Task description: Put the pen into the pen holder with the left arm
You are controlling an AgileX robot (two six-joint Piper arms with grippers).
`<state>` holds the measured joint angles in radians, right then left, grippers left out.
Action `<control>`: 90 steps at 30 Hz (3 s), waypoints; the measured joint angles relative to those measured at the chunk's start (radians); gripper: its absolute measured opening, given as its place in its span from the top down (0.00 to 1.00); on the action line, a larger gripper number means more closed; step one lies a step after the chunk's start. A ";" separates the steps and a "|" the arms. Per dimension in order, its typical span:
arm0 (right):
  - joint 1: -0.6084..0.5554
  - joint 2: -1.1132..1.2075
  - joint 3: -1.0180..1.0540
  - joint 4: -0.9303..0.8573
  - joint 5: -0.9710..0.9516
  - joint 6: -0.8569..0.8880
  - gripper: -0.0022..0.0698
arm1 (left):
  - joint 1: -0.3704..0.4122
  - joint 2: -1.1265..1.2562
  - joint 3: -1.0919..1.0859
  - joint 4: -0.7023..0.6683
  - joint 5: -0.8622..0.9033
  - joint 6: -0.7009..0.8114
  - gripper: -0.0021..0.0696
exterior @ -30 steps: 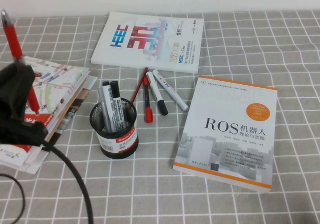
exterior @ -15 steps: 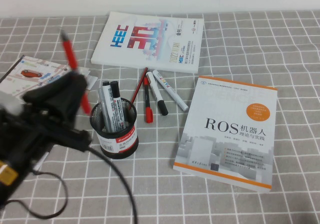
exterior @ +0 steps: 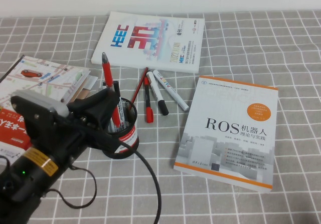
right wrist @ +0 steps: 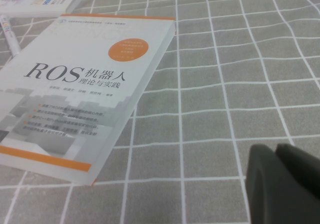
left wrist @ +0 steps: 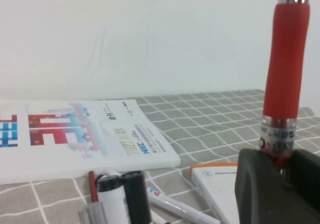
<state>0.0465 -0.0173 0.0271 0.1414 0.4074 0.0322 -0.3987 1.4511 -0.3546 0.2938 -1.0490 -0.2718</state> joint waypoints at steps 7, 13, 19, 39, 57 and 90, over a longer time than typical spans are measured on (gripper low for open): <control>0.000 0.000 0.000 0.000 0.000 0.000 0.99 | 0.000 0.062 -0.049 -0.006 -0.004 0.021 0.88; 0.000 0.000 0.000 0.000 0.000 0.000 0.99 | 0.000 0.117 -0.081 -0.006 0.000 0.029 0.88; 0.000 0.000 0.000 0.000 0.000 0.000 0.99 | 0.000 0.142 -0.084 -0.006 0.007 0.036 0.88; 0.000 0.000 0.000 0.000 0.000 0.000 0.99 | 0.000 0.182 -0.093 -0.009 0.106 0.029 0.75; 0.000 0.000 0.000 0.000 0.000 0.000 0.99 | 0.000 -0.235 -0.093 0.121 0.447 -0.178 0.90; 0.000 0.000 0.000 0.000 0.000 0.000 0.99 | 0.000 -1.098 -0.084 0.222 1.507 -0.438 0.97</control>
<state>0.0465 -0.0173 0.0271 0.1414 0.4074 0.0322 -0.3987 0.3536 -0.4385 0.5160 0.4577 -0.7099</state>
